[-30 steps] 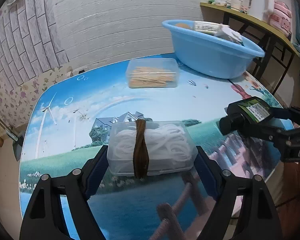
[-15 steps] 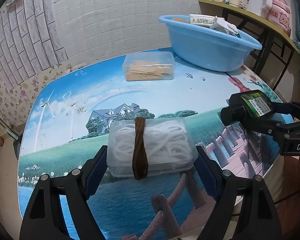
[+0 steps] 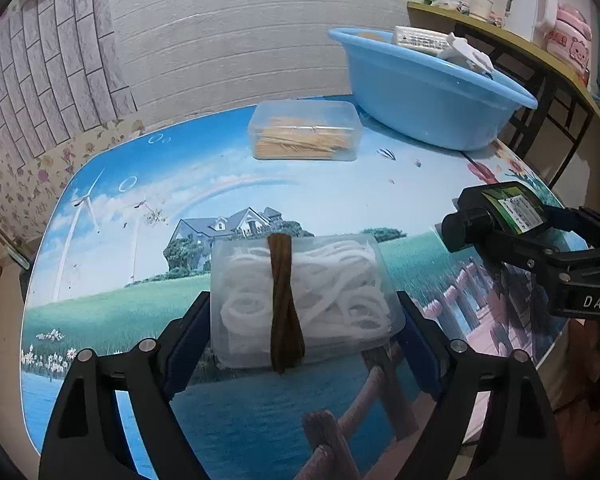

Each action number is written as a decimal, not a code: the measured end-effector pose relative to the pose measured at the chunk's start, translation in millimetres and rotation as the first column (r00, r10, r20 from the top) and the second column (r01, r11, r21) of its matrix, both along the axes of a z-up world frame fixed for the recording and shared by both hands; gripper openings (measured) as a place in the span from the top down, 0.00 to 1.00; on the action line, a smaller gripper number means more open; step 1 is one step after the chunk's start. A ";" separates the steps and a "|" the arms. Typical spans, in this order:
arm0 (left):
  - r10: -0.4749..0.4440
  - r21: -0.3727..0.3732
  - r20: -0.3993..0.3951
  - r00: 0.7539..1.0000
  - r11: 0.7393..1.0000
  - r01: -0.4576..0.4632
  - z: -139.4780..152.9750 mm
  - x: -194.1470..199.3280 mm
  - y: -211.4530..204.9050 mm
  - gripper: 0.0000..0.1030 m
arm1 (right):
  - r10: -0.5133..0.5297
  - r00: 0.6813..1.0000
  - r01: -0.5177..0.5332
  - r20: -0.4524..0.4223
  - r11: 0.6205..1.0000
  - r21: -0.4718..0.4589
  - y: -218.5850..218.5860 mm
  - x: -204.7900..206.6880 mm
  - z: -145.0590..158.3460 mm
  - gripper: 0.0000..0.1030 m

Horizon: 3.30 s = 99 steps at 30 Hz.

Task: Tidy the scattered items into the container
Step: 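Lift the clear cable box with the left tool while the right tool lifts the black bottle, then carry the cable box with the left tool while the right tool carries the bottle over the basin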

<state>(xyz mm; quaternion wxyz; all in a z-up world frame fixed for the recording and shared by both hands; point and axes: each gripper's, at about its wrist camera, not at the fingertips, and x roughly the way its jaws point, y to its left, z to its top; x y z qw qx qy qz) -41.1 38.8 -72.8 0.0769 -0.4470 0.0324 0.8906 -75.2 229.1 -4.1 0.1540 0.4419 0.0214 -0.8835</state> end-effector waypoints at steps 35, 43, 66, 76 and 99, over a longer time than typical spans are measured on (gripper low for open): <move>0.000 0.043 -0.035 0.999 0.999 0.002 21.8 1.5 1.1 0.21 | 0.044 0.997 -0.050 -0.057 0.992 -0.116 9.3 9.4 24.5 0.12; 0.038 0.080 -0.023 0.999 0.996 -0.036 18.1 -0.5 -10.2 0.15 | 0.039 0.998 -0.043 -0.040 0.994 -0.104 6.8 9.0 20.6 0.12; 0.018 0.081 -0.014 1.000 0.997 -0.017 8.1 -13.8 3.8 0.26 | 0.038 0.999 -0.038 -0.008 0.995 -0.091 5.3 5.6 14.4 0.12; 0.048 0.121 -0.040 0.998 0.992 -0.043 16.6 -10.9 -9.9 0.71 | 0.031 0.999 -0.037 -0.043 0.991 -0.132 9.0 8.9 23.0 0.13; -0.036 0.087 -0.173 0.984 0.995 0.051 122.9 -40.9 24.7 0.71 | 0.094 0.958 -0.169 -0.272 0.948 -0.270 35.1 15.4 131.2 0.13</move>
